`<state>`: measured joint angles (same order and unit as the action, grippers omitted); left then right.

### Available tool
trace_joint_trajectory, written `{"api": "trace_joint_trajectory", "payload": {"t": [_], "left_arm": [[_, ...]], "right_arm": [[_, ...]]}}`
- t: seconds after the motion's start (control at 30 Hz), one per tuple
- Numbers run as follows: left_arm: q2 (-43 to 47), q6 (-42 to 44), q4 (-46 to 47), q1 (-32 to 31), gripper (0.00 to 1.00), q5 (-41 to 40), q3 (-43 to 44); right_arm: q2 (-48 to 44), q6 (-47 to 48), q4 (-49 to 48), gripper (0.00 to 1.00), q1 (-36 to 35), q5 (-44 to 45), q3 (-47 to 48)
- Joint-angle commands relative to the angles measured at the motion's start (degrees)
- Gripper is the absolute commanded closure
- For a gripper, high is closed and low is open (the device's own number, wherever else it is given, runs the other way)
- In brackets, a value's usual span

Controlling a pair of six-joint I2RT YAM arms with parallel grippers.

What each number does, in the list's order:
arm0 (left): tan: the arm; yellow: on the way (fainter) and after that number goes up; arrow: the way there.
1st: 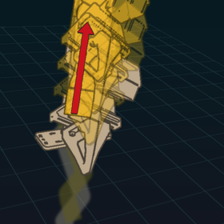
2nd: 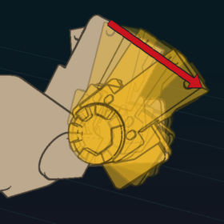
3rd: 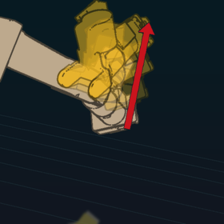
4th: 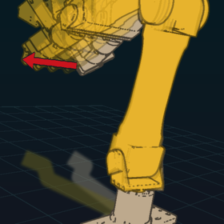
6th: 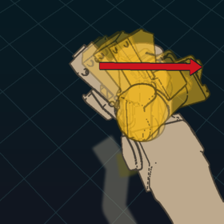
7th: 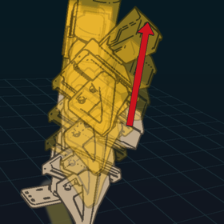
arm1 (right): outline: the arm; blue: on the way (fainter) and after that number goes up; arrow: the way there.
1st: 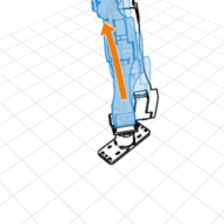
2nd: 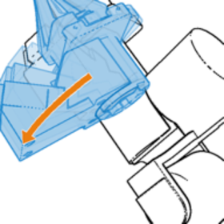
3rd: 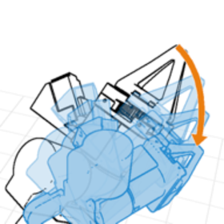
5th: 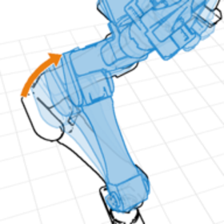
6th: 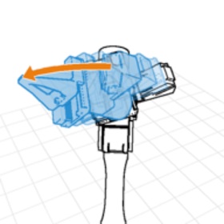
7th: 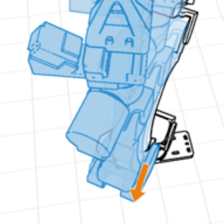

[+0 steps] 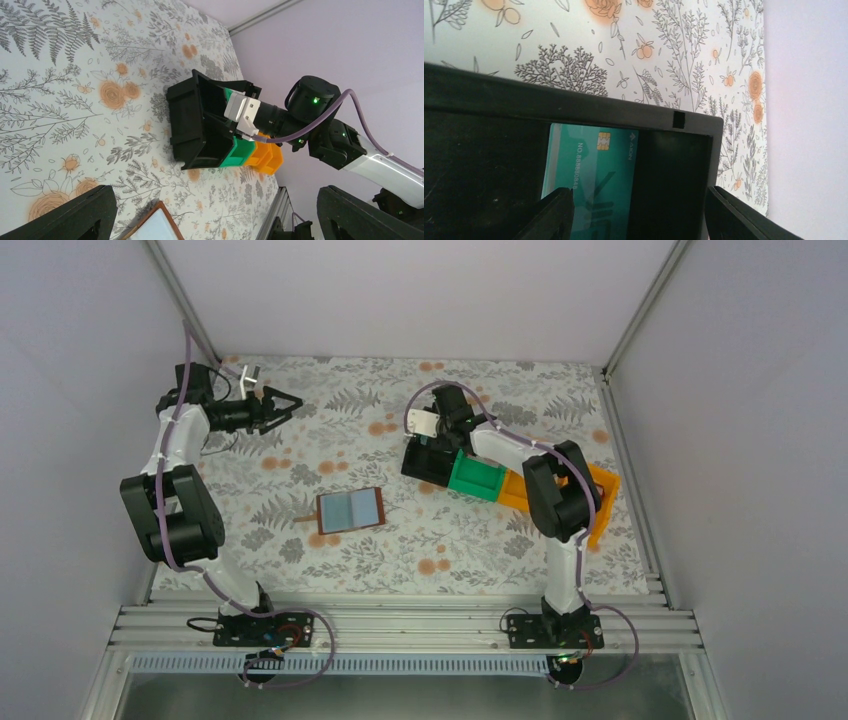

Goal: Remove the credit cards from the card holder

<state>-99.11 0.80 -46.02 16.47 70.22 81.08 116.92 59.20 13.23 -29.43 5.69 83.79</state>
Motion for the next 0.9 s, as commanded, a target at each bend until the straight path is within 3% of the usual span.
{"api": "trace_joint_trajectory", "payload": {"t": [0.0,0.13,0.23,0.3,0.5,0.67,0.87], "left_arm": [[0.83,2.45,-0.34,0.54,0.00,1.35,0.42],[2.84,5.59,-1.71,0.67,0.00,-3.98,-0.34],[5.17,11.43,-4.41,0.67,0.00,-13.91,-2.72],[5.81,16.51,-7.57,0.67,0.00,-18.51,-5.13],[2.85,25.38,-12.49,0.66,0.09,-22.28,-13.90],[-1.10,28.13,-10.36,0.50,0.11,-24.81,-17.17],[-8.48,31.22,-9.83,-0.69,0.13,-23.14,-19.06]], "right_arm": [[-2.69,-1.23,2.50,0.32,0.36,-1.30,1.62],[-4.39,-8.00,3.46,0.34,0.04,-1.43,5.63],[-6.58,-24.80,7.77,0.36,-1.17,-4.03,13.38],[-9.08,-40.13,9.10,0.38,-2.20,-10.93,14.83],[-11.36,-69.62,4.30,0.41,-9.76,-18.99,5.29],[-4.98,-78.19,8.23,0.42,-17.75,-16.66,6.49],[-0.42,-85.03,8.94,0.41,-21.22,-20.19,5.07]]}}
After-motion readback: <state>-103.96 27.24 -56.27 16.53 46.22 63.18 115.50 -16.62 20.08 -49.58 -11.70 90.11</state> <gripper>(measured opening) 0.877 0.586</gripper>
